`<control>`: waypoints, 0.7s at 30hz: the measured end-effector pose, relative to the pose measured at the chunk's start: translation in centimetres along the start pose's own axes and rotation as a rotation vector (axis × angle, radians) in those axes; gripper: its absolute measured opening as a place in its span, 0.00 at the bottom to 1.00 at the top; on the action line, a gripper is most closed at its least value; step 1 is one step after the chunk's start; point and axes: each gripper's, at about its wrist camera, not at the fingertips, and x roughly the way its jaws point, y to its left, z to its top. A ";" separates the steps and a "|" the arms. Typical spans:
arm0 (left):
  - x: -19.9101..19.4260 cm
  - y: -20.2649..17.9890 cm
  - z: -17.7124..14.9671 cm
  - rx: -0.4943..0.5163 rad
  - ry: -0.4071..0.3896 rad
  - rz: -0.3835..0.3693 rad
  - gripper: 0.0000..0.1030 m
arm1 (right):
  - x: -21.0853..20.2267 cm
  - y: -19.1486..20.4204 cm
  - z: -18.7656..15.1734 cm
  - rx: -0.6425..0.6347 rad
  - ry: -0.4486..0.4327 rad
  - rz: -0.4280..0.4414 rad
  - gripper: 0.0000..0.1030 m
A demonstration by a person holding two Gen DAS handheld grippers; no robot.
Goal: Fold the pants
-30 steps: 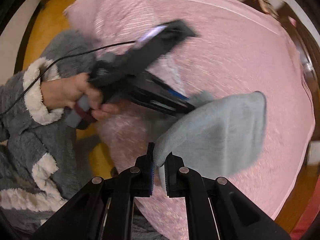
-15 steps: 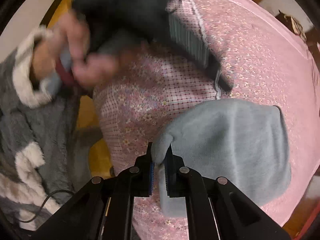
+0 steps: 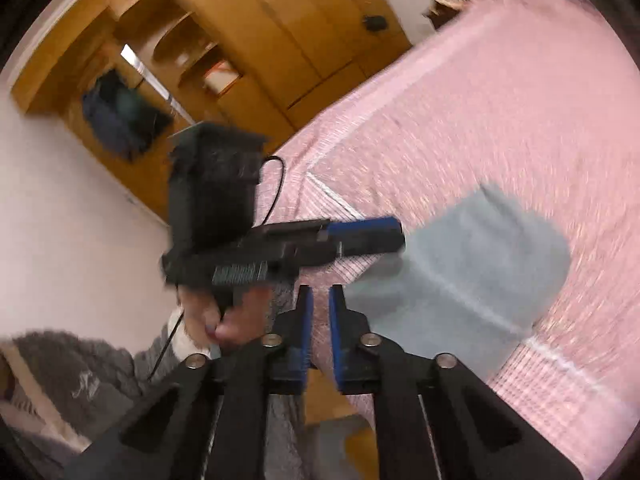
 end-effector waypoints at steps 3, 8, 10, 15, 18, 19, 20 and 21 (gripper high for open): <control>3.8 1.6 -2.6 0.029 0.120 0.149 0.11 | 4.0 -5.6 -1.7 0.108 0.107 -0.124 0.10; 3.0 6.1 -4.9 -0.162 0.121 0.078 0.02 | 2.5 -8.2 -1.0 0.173 0.038 0.030 0.03; 1.4 5.1 -4.8 -0.131 0.085 0.121 0.04 | 1.5 -8.5 1.2 0.132 -0.001 0.063 0.05; 2.2 3.0 -7.1 -0.063 0.111 0.173 0.08 | 4.3 -15.0 4.9 0.185 0.054 -0.142 0.00; 2.4 3.5 -8.5 -0.102 0.109 0.166 0.05 | 1.7 -14.8 5.2 0.249 -0.128 -0.165 0.00; 1.8 3.2 -8.3 -0.101 0.113 0.171 0.05 | 0.0 -14.5 4.5 0.275 -0.194 -0.175 0.02; 1.1 2.9 -8.0 -0.096 0.122 0.183 0.05 | -1.9 -13.7 2.9 0.321 -0.260 -0.204 0.07; 0.1 2.5 -7.1 -0.074 0.136 0.202 0.06 | -3.4 -12.8 0.8 0.365 -0.307 -0.224 0.10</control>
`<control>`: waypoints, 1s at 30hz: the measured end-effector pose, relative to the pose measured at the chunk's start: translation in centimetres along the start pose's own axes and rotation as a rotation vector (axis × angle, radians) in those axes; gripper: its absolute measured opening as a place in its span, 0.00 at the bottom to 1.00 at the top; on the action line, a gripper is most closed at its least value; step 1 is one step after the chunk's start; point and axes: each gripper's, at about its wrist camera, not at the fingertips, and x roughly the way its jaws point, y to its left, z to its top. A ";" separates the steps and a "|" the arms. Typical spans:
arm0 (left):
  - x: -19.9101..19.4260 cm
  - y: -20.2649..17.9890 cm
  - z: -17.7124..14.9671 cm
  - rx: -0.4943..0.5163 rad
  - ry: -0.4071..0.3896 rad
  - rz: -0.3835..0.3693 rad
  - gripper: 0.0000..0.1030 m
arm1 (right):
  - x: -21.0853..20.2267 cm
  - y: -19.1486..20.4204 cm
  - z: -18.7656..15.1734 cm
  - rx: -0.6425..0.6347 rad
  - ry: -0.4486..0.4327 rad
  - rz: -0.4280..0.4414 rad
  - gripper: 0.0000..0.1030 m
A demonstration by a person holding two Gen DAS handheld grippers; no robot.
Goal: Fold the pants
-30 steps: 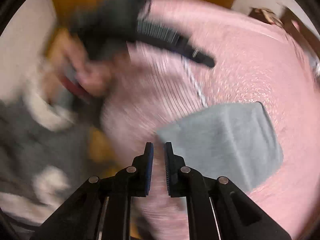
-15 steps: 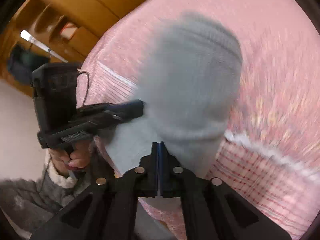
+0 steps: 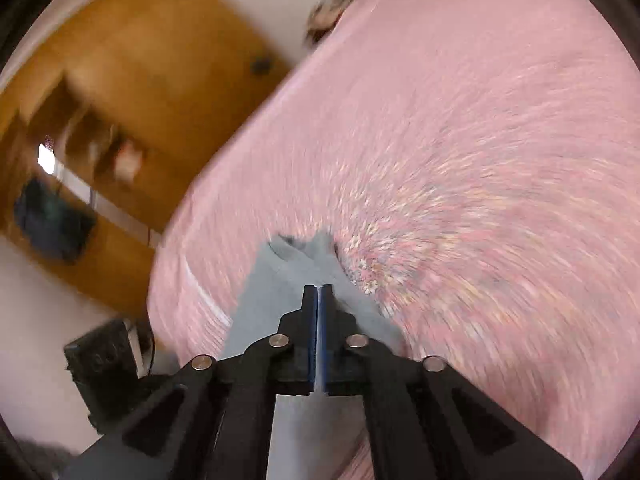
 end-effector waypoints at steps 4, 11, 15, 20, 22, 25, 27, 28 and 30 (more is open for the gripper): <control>-1.8 -6.0 5.8 0.299 -0.015 0.054 0.52 | -5.3 -1.8 -8.8 0.189 -0.163 0.090 0.14; 10.4 -18.0 10.9 0.990 0.235 0.169 0.68 | -0.6 -4.6 -14.5 0.385 -0.096 0.161 0.19; 16.1 -16.8 10.8 1.050 0.431 0.162 0.46 | -0.5 -2.4 -13.6 0.285 -0.162 0.103 0.19; 17.1 -15.8 10.0 1.044 0.446 0.140 0.30 | 1.1 -2.4 -12.6 0.340 -0.145 0.117 0.21; 16.7 -15.9 9.6 1.055 0.421 0.153 0.23 | 0.1 -3.2 -12.4 0.328 -0.141 0.106 0.25; 15.9 -16.3 7.9 1.080 0.371 0.197 0.19 | -0.4 -3.5 -13.2 0.298 -0.147 0.095 0.20; 14.8 -17.3 6.3 1.140 0.310 0.257 0.18 | 0.0 -3.4 -13.2 0.303 -0.149 0.087 0.14; 14.6 -17.5 5.8 1.161 0.285 0.277 0.18 | -0.1 -3.4 -13.3 0.309 -0.155 0.091 0.12; 14.4 -17.1 5.4 1.155 0.253 0.313 0.17 | 0.0 -3.6 -13.8 0.317 -0.159 0.088 0.10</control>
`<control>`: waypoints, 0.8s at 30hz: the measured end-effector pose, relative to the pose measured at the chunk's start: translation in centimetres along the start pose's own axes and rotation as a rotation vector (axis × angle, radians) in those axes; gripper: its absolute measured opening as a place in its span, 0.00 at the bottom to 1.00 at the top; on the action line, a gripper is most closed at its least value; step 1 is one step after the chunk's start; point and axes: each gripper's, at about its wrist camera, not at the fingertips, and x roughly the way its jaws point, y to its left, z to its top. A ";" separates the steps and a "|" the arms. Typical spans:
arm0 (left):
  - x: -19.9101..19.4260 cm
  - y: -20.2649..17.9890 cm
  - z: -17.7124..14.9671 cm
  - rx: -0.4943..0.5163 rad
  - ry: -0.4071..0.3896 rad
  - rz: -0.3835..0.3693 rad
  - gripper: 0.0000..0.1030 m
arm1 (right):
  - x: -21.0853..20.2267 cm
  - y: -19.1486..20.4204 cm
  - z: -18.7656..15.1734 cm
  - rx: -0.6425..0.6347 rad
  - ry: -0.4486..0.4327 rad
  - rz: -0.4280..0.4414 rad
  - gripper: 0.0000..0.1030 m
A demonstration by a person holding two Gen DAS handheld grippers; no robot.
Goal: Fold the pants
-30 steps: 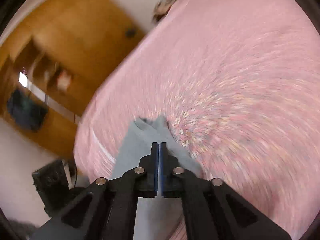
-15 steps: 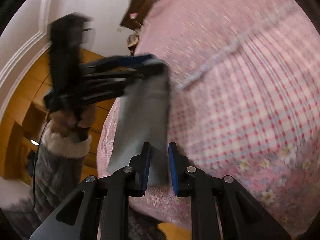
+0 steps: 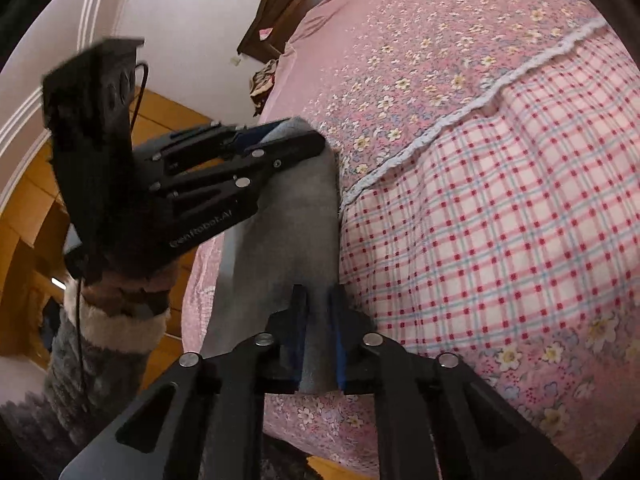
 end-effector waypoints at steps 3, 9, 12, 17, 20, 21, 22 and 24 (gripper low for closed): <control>0.8 1.0 -0.7 -0.063 0.000 0.016 0.17 | -1.3 0.8 -0.6 -0.059 -0.004 -0.047 0.04; 1.3 1.2 -0.6 -0.137 -0.008 0.087 0.16 | -1.8 0.0 -2.8 -0.080 0.024 -0.103 0.01; 0.3 1.4 -0.5 -0.164 -0.037 0.052 0.18 | -2.7 -0.9 -2.9 -0.011 0.016 -0.034 0.02; -4.1 3.7 -1.8 -0.290 -0.114 0.005 0.24 | -4.1 -0.8 -1.8 0.012 -0.027 0.040 0.12; -7.7 6.7 -4.8 -0.463 -0.175 -0.024 0.44 | -4.1 0.0 -0.9 -0.004 -0.033 0.063 0.39; -8.7 7.5 -6.0 -0.522 -0.187 -0.052 0.60 | -4.0 0.3 -0.5 -0.018 -0.036 0.058 0.40; -9.7 8.3 -7.5 -0.584 -0.195 -0.095 0.71 | -3.7 0.6 -0.2 -0.030 -0.033 0.049 0.41; -10.4 9.2 -11.1 -0.708 -0.192 -0.198 0.72 | -3.0 0.9 0.2 -0.041 -0.017 0.047 0.41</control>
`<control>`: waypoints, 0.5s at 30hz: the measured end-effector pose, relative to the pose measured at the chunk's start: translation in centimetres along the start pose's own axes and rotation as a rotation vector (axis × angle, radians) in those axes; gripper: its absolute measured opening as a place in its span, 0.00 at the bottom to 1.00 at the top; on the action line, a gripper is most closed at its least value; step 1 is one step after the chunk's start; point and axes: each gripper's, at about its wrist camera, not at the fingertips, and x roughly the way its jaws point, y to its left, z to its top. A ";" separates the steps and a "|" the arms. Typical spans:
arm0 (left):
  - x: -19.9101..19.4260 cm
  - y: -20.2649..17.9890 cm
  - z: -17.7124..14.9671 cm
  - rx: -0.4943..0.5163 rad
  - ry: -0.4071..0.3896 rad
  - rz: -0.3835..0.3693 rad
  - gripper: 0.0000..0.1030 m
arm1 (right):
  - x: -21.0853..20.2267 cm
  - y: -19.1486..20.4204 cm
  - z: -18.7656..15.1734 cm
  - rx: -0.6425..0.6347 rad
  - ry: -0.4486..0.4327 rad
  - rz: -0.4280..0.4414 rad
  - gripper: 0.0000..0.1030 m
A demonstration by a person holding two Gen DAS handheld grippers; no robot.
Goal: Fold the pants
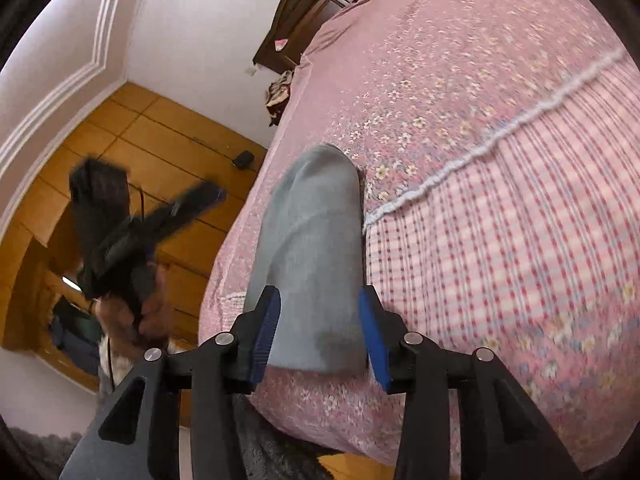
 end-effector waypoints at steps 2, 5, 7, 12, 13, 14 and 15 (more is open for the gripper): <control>-0.7 2.7 -3.1 -0.102 0.032 -0.033 0.72 | 0.8 -0.1 0.5 0.000 0.012 -0.005 0.41; -0.1 5.1 -7.1 -0.186 0.102 -0.006 0.72 | 1.7 -0.2 0.8 -0.011 0.029 -0.029 0.41; 1.0 6.5 -9.6 -0.248 0.144 -0.053 0.72 | 2.5 -0.4 1.0 -0.009 0.045 -0.032 0.41; 1.9 7.4 -11.8 -0.310 0.150 -0.227 0.72 | 4.6 -0.8 2.3 0.011 0.053 0.033 0.41; 2.2 7.6 -11.6 -0.318 0.144 -0.244 0.73 | 5.3 -0.9 2.8 0.010 0.058 0.042 0.41; 2.6 7.8 -11.3 -0.325 0.139 -0.264 0.73 | 5.7 -1.0 3.1 0.008 0.064 0.045 0.41; 3.2 7.8 -10.8 -0.331 0.132 -0.278 0.73 | 6.3 -1.1 3.5 0.007 0.070 0.054 0.41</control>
